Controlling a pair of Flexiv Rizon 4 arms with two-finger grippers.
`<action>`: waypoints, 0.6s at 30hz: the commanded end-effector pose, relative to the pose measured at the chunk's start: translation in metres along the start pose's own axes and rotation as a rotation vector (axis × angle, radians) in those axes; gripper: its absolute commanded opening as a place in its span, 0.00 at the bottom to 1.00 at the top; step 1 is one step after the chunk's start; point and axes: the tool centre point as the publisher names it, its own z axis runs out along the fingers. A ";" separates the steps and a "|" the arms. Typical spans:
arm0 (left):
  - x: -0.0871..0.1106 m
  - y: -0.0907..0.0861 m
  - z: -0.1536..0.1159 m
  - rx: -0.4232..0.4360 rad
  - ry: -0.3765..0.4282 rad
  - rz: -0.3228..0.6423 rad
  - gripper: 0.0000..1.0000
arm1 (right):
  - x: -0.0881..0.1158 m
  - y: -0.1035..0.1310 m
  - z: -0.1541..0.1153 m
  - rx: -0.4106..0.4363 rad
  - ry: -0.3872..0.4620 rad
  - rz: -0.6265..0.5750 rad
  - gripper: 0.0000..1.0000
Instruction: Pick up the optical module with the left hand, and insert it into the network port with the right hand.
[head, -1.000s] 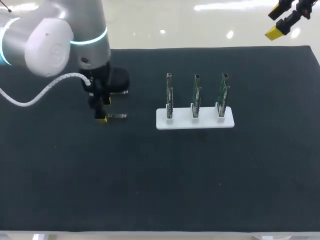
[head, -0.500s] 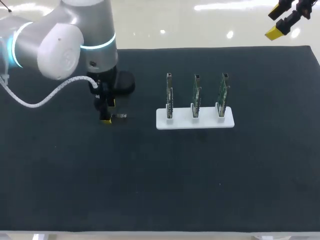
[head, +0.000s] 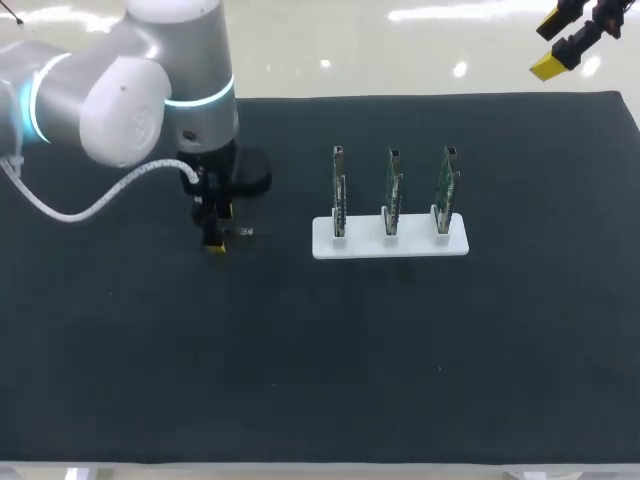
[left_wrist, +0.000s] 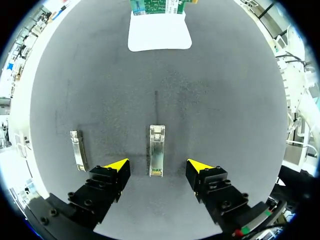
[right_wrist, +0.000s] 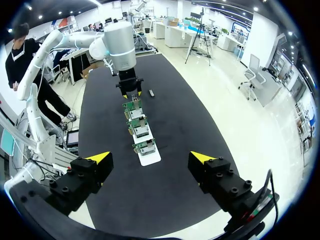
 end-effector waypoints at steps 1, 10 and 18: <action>-0.002 0.003 0.003 0.005 0.001 0.002 1.00 | 0.000 0.000 0.000 0.001 -0.002 0.000 1.00; -0.002 0.006 0.002 -0.003 0.007 0.001 0.89 | 0.000 0.000 0.000 0.001 -0.002 0.000 1.00; -0.003 0.008 0.005 -0.005 0.011 0.000 0.61 | 0.000 0.000 0.000 0.001 -0.002 0.000 1.00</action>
